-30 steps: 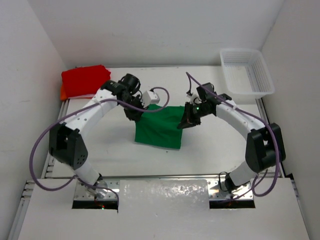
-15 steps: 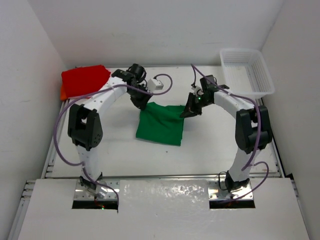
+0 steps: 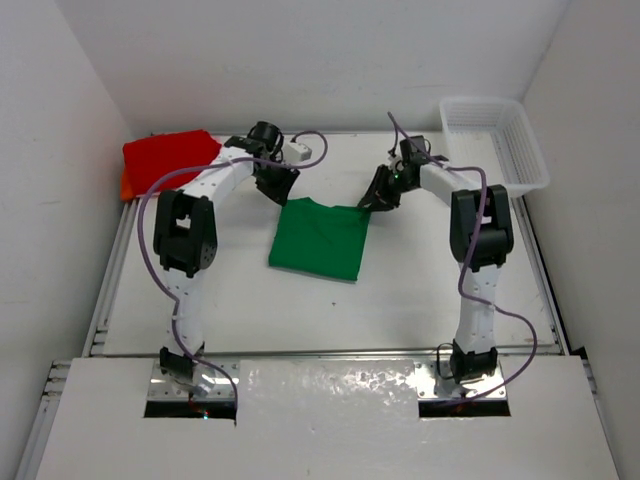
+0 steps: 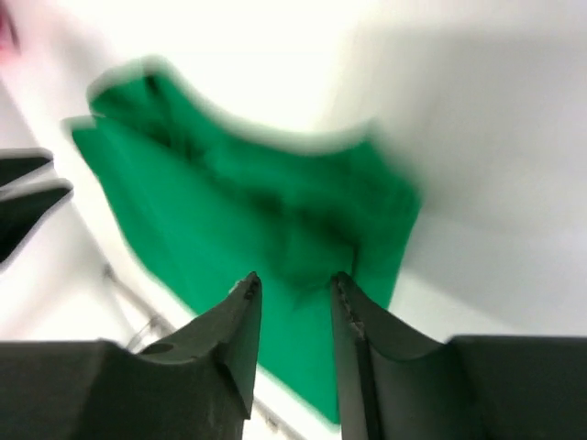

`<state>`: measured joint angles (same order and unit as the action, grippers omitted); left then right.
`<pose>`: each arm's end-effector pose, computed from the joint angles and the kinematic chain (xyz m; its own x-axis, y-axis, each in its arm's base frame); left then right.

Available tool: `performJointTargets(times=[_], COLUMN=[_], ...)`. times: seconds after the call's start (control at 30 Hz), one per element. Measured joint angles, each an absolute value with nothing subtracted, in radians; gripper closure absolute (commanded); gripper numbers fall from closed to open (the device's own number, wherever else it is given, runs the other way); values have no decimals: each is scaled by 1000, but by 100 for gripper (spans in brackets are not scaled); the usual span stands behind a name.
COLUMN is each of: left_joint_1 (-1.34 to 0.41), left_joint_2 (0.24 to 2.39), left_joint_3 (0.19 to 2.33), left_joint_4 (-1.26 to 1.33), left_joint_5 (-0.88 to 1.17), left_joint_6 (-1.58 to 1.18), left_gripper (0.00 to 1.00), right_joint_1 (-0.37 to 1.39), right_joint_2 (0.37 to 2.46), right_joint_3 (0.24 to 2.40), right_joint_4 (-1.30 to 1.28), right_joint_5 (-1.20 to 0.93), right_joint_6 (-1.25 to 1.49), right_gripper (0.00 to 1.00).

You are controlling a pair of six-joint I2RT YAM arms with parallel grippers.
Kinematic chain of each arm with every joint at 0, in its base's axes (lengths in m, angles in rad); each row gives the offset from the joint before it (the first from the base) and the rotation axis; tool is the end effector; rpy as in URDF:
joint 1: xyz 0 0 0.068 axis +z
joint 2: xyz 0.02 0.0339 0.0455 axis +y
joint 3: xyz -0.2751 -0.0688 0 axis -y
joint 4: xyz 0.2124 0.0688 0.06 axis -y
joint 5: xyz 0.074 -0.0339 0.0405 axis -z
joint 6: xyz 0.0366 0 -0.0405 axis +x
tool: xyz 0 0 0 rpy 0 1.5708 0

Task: Fold and stack the t-shirts

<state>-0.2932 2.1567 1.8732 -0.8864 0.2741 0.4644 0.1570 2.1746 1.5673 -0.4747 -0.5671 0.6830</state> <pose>0.4140 -0.1353 0.2403 -0.6182 0.6370 -0.4605 0.7340 0.6775 -0.0480 0.4257 0.0873 0.1754 -0.9169 0.3938 -0.0649 0.2548 0.7027 0.6642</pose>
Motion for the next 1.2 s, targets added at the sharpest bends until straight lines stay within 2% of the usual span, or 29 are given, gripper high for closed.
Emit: performJointTargets(times=[0.07,0.1,0.2,0.27,0.37,0.43,0.5,0.6,0.7,0.87,1.07,1.2], left_joint_1=[-278,-272,-253,-241,-219,-206,-198,-203,-209,-201,-196,-196], left_joint_2=[2177,2188,2230,2263,2279,2236,2146,2032,2020,2121,2252,2261], left_joint_3=[1874,1874,1882,1922,1982,1968,1880,1794,1790,1789,1789,1789], left_joint_4=[-837,-812,-723,-698,-693,-675,-649,-656,-638,-625,-641,-640], left_joint_5=[254,244,199,165,183,244,320,371,395,443,494,521], left_joint_6=[444,437,418,405,381,379,384,384,379,379,368,358], left_gripper=[64,61,61,61,62,58,56,52,48,41,42,57], right_joint_1=[146,142,130,128,149,201,270,352,360,332,329,330], right_joint_2=[2239,2267,2284,2216,1991,1839,1748,1731,1774,1915,1985,2005], right_joint_3=[1664,1715,1788,1716,1460,1336,1296,1294,1280,1298,1316,1349], right_joint_4=[-482,-489,-496,-453,-347,-314,-273,-227,-218,-249,-256,-254], right_joint_5=[-521,-481,-360,-301,-223,-201,-191,-178,-146,-125,-143,-162], right_joint_6=[677,670,618,580,513,463,426,408,398,368,343,339], right_gripper=[76,77,78,77,74,74,65,52,47,48,48,53])
